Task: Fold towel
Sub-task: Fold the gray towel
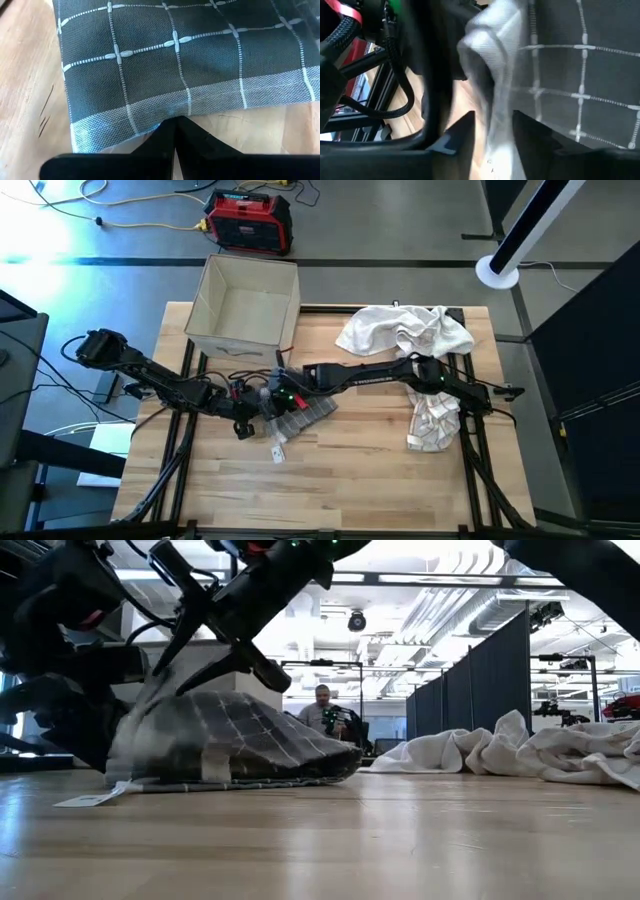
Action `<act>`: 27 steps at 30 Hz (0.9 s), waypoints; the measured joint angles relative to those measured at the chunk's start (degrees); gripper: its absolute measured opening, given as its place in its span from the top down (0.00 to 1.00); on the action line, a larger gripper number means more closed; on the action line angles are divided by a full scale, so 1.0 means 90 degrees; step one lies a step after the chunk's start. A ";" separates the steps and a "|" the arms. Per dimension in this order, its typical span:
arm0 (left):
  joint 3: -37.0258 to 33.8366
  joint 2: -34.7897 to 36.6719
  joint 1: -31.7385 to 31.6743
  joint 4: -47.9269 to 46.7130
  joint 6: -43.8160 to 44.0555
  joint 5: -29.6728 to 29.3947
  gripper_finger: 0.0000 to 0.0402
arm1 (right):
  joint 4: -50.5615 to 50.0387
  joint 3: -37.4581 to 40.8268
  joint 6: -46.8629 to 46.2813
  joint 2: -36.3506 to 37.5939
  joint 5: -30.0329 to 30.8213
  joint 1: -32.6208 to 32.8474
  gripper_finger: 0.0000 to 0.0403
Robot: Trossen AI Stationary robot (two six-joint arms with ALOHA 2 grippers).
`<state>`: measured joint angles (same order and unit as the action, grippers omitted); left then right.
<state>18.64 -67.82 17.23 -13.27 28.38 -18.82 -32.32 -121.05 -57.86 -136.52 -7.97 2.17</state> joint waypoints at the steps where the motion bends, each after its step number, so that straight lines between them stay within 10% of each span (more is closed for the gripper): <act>1: 0.0081 0.0015 -0.0002 -0.0112 0.0002 0.0035 1.00 | -0.0008 0.0000 0.0070 0.0014 -0.0078 0.0000 0.66; 14: 0.2351 0.0364 -0.0001 -0.3319 0.0136 -0.0334 1.00 | -0.2713 -0.0007 0.1248 0.1625 0.1129 -0.0020 0.60; 20: 0.2477 0.0370 -0.0022 -0.2560 -0.1043 -0.0872 1.00 | -0.3073 0.0033 0.2000 0.1736 0.0870 -0.0246 0.74; 27: 0.1387 0.0319 -0.0315 -0.1488 -0.1111 -0.0559 1.00 | -0.0979 0.1368 0.3134 0.1680 0.0077 -0.0713 0.98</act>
<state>31.12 -64.95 14.39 -26.66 18.38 -23.84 -41.13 -108.74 -29.66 -121.40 -7.28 -4.24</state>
